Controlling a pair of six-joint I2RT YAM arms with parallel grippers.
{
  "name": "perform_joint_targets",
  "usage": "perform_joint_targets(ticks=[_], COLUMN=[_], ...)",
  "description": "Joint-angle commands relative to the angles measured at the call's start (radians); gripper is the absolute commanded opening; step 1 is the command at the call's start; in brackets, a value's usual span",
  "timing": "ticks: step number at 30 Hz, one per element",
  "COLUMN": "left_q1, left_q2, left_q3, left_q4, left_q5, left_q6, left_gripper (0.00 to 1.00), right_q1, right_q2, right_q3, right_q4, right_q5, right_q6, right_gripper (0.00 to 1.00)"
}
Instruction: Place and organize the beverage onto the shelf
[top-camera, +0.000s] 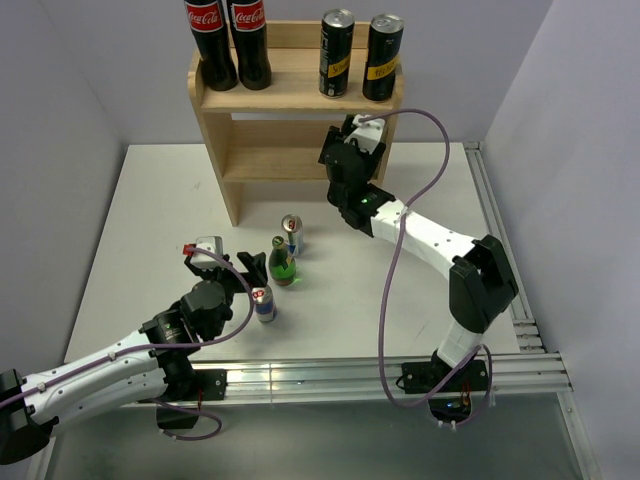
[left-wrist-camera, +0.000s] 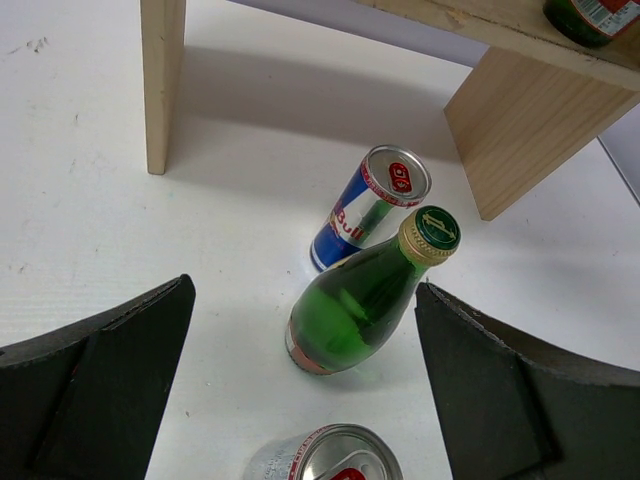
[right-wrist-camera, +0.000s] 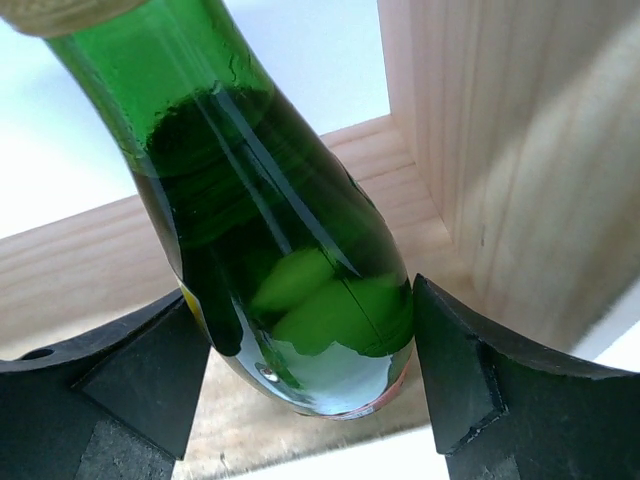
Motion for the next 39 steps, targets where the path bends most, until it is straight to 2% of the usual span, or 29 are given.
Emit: perform_joint_targets(ticks=[1,3,5,6,10,24,39], left_q1=[0.004,0.004,0.004,0.004,0.004,0.004,0.004], left_q2=[-0.011,-0.014,-0.014,-0.016,-0.017,-0.019,-0.02], left_q3=[0.0,-0.002,-0.002,0.0,0.0,0.0,0.0], left_q4=[0.012,0.012,0.012,0.012,0.011,0.006,0.004], left_q5=[-0.011,-0.008,-0.011,-0.01,-0.01,-0.014,-0.016], left_q6=[-0.016,-0.014,-0.014,-0.016,-0.016,-0.019,-0.02], left_gripper=[0.99,0.99,0.99,0.99,0.99,0.99,0.99], right_q1=[-0.004,-0.003,-0.004,-0.004,-0.004,0.005,0.013], right_q2=[0.055,0.063,0.06,0.051,0.025,-0.084,-0.199], right_q3=[0.042,0.053,0.052,0.045,0.012,-0.097,-0.223], right_q4=[-0.009,-0.013,-0.016,-0.009,0.002,-0.007,0.028], right_q5=[0.013,0.027,0.033,0.031,0.031,-0.03,-0.22], right_q6=[-0.017,-0.023,-0.014,-0.015,-0.011,0.017,-0.029], right_gripper=[0.33,0.33,0.41,0.59,1.0,1.0,1.0])
